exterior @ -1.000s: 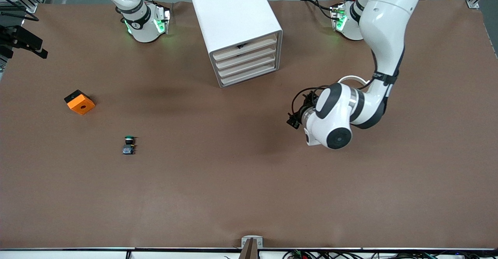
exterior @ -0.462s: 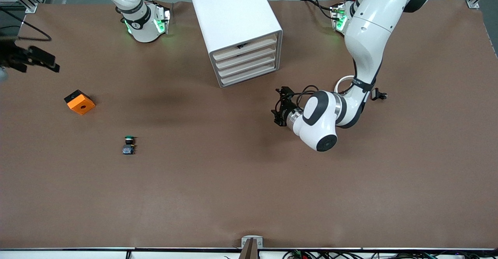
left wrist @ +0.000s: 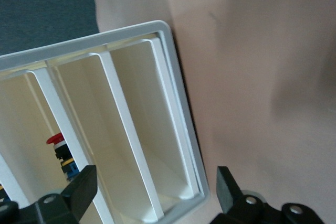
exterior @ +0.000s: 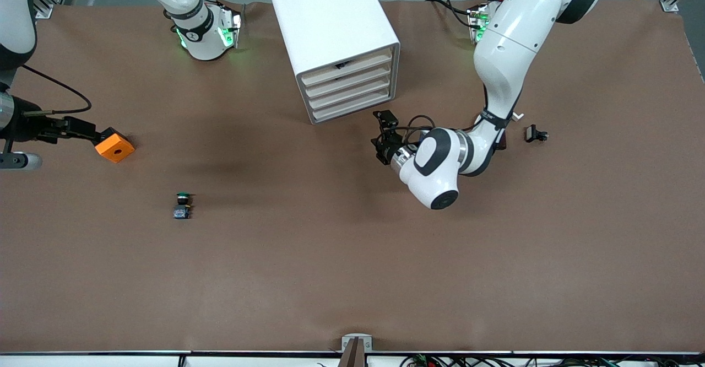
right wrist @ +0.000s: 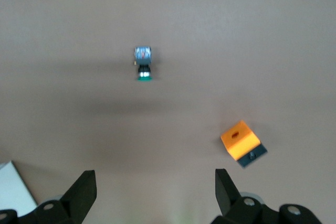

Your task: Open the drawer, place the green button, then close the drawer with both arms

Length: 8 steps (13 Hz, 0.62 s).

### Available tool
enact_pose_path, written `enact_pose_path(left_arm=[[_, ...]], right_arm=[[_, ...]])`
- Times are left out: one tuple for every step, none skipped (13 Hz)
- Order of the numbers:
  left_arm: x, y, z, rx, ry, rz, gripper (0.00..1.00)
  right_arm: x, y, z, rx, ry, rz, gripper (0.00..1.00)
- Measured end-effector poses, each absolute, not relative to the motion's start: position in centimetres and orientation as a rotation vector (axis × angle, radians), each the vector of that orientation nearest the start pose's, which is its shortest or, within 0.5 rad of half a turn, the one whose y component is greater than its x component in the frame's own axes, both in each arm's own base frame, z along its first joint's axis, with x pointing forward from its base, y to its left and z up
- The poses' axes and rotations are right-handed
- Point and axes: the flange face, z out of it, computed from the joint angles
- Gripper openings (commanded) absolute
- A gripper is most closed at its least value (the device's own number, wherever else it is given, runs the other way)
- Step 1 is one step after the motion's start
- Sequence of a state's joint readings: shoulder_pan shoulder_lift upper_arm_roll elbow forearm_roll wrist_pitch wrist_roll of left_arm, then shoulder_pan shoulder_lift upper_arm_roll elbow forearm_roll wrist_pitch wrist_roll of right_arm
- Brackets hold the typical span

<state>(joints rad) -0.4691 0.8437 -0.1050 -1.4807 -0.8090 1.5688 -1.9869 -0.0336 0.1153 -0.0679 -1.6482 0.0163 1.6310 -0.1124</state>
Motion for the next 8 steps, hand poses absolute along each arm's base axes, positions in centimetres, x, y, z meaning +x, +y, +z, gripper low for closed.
enact_pose_path(left_arm=[[49.8, -41.1, 16.9, 1.982, 2.385, -1.780, 1.00], [49.1, -41.7, 16.5, 1.999, 2.388, -1.795, 0.98], [48.2, -42.5, 16.1, 2.014, 2.385, -1.814, 0.91], [47.2, -43.6, 15.8, 2.015, 2.383, -1.843, 0.88], [46.1, -44.7, 15.4, 2.007, 2.404, -1.869, 0.88], [45.0, -45.8, 14.9, 1.994, 2.446, -1.890, 0.88], [44.1, -46.5, 14.2, 1.966, 2.486, -1.919, 0.88], [43.5, -46.9, 13.6, 1.938, 2.511, -1.950, 0.88]], right_arm=[[58.4, -5.5, 51.3, -3.112, 0.012, 0.169, 1.00], [58.6, -5.3, 49.7, -3.114, 0.061, 0.149, 1.00], [58.7, -4.9, 48.1, -3.116, 0.095, 0.124, 1.00], [58.9, -4.2, 46.5, -3.119, 0.116, 0.094, 1.00], [59.0, -3.7, 44.7, -3.122, 0.127, 0.061, 1.00], [59.0, -3.4, 42.5, -3.124, 0.135, 0.031, 1.00], [59.1, -3.4, 40.2, -3.126, 0.141, 0.008, 1.00], [59.2, -3.3, 37.9, -3.128, 0.143, -0.010, 1.00]])
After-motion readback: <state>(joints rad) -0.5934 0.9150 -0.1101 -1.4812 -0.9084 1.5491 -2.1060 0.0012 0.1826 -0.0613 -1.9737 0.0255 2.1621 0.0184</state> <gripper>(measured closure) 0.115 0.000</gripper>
